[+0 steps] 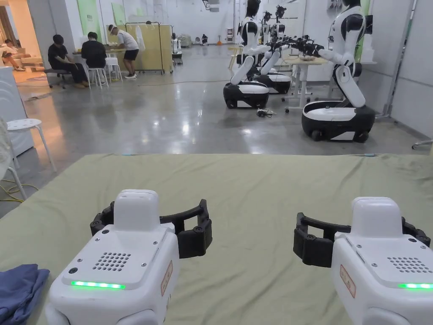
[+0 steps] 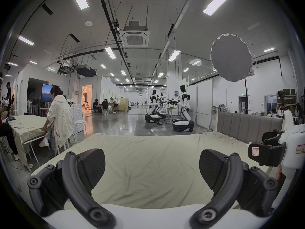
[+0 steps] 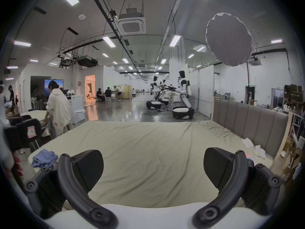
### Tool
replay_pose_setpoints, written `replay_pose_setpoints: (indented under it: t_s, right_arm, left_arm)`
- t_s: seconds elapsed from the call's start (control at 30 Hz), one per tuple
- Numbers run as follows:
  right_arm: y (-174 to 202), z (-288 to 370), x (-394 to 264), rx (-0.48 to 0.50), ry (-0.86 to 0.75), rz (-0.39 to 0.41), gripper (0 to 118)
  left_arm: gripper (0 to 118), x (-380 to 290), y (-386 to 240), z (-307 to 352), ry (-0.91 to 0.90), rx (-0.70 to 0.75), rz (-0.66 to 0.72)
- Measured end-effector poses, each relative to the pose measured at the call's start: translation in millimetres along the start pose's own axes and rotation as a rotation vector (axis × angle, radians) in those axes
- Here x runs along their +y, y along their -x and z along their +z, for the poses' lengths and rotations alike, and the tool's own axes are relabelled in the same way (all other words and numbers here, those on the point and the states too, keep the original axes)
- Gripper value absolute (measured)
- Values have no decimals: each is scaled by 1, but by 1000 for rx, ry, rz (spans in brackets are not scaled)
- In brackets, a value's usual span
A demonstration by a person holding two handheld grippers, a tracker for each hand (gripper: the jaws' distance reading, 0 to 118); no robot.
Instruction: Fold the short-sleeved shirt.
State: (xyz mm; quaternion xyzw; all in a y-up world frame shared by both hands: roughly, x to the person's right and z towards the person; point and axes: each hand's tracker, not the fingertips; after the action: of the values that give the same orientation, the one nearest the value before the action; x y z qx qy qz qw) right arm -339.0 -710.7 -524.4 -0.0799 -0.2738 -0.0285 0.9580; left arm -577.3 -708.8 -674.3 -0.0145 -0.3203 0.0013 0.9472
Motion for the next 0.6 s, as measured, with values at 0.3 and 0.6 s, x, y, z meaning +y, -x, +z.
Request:
replay_pose_setpoints:
  t_s: [0.3,0.6]
  right_arm:
    - [13,10,1,-77,-89,58,118]
    - [15,5,0,-81,-60,41,118]
  left_arm:
    - [112,-1,2,0,-2,0,25]
    - [112,-3,1,-2,-5,1,20]
